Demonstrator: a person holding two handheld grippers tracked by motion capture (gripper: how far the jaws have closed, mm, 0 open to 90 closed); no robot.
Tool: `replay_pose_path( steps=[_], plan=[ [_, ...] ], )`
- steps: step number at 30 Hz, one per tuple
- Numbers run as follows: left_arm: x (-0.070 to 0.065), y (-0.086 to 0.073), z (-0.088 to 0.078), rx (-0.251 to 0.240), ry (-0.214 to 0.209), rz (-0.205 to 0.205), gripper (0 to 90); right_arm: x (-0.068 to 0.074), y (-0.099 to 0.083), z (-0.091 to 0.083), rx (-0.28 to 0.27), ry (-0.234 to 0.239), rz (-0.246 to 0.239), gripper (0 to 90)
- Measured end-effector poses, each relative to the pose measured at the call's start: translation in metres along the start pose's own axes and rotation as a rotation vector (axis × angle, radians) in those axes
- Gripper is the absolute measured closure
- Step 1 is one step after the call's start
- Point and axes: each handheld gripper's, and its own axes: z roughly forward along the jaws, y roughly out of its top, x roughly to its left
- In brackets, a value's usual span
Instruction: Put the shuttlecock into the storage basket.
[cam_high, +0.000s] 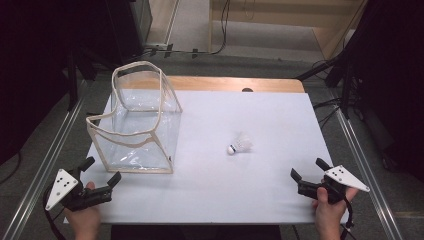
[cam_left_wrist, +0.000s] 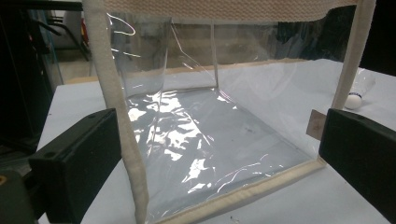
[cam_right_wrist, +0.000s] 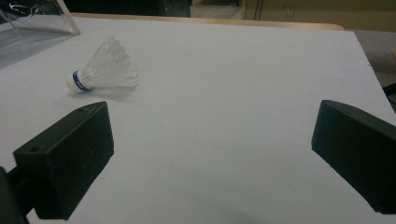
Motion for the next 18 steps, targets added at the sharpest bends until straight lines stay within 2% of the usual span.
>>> replay_pose_path(
  steps=[8,12,15,18],
  plan=[
    [-0.001,0.000,0.000,0.002,0.000,0.000,0.0,0.004,0.002,-0.002,-0.002,0.007,-0.014,0.0],
    [-0.001,0.000,0.000,0.002,-0.001,0.003,0.0,0.009,0.005,0.000,-0.003,0.041,-0.021,0.0],
    [-0.001,0.000,0.000,0.002,0.001,0.004,0.0,0.018,0.009,0.002,-0.007,0.060,-0.045,9.0],
    [-0.001,0.000,0.001,0.002,0.002,0.004,0.0,0.029,0.013,0.008,0.014,0.071,-0.074,22.8]
  ],
)
